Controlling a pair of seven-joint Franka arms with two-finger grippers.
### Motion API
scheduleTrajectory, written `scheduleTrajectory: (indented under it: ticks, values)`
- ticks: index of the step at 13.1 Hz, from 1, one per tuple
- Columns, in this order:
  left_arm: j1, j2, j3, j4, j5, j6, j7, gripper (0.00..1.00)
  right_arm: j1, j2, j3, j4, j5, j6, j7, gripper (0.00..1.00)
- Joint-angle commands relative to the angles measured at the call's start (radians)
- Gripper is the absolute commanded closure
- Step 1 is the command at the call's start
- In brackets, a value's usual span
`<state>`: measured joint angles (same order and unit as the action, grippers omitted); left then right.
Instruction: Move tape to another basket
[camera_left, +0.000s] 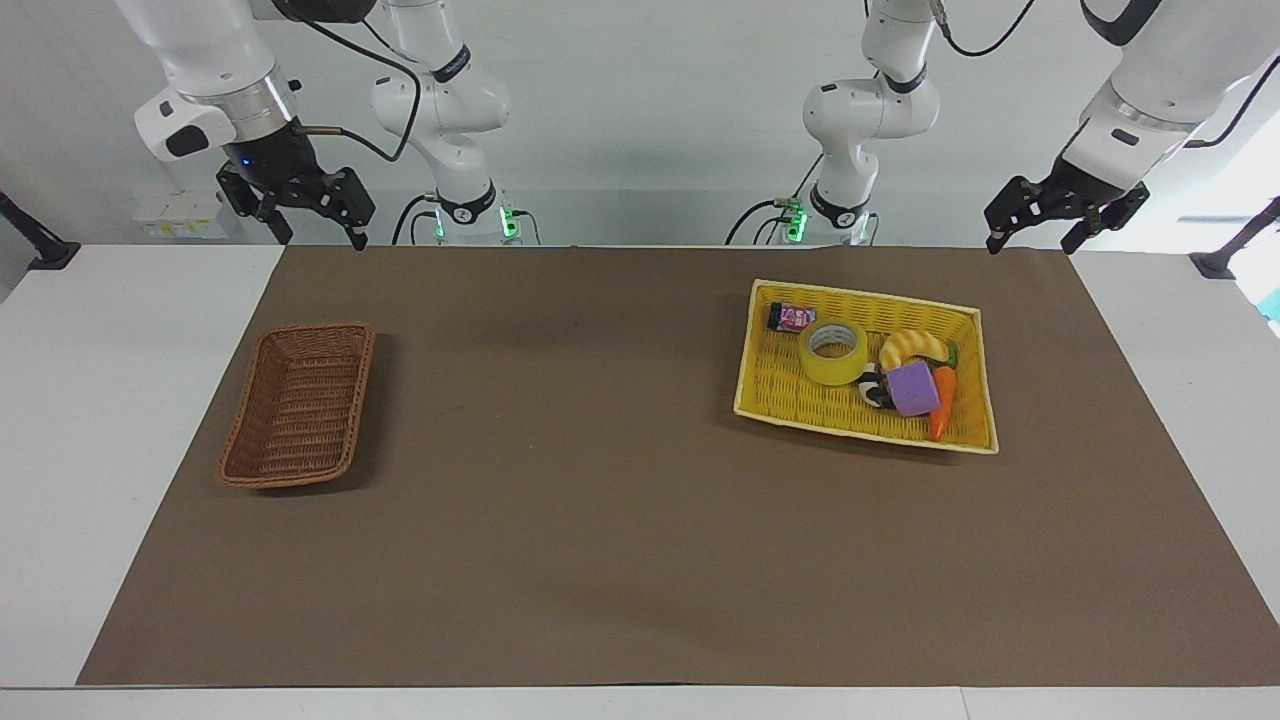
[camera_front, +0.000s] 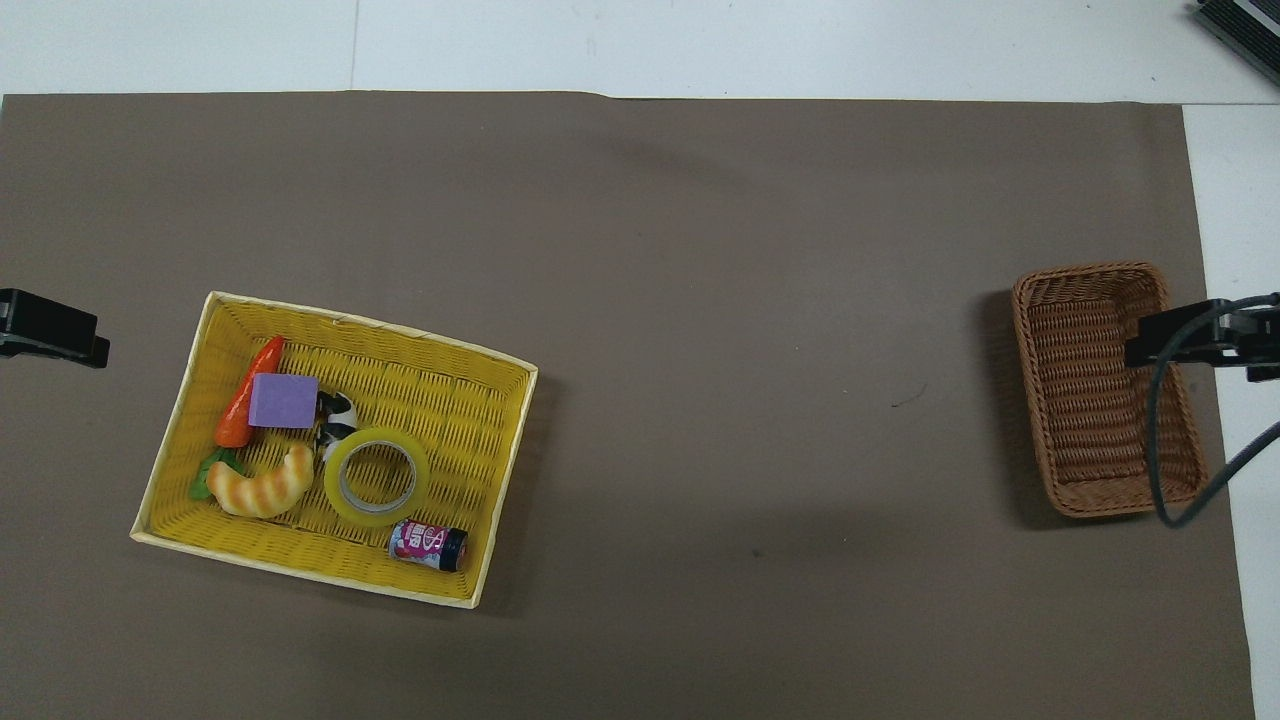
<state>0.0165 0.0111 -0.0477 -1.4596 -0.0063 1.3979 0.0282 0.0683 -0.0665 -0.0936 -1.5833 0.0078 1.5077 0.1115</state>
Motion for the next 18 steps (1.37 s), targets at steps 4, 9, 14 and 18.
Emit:
scheduleTrajectory:
  ticks: [4, 9, 14, 18]
  values:
    - [-0.030, 0.004, 0.008, 0.012, 0.014, -0.007, 0.085, 0.00, 0.014, -0.064, 0.025, -0.052, -0.066, 0.042, 0.011, 0.00]
    - [-0.032, -0.019, 0.008, -0.024, 0.014, -0.002, 0.081, 0.00, 0.018, -0.070, 0.025, -0.058, -0.049, 0.042, 0.007, 0.00]
    - [-0.032, -0.029, 0.005, -0.034, 0.014, -0.029, 0.073, 0.00, 0.015, -0.070, 0.023, -0.060, -0.016, 0.043, 0.005, 0.00]
    - [-0.030, -0.033, 0.003, -0.038, 0.014, -0.027, 0.079, 0.00, 0.015, -0.070, 0.023, -0.060, -0.016, 0.043, 0.005, 0.00]
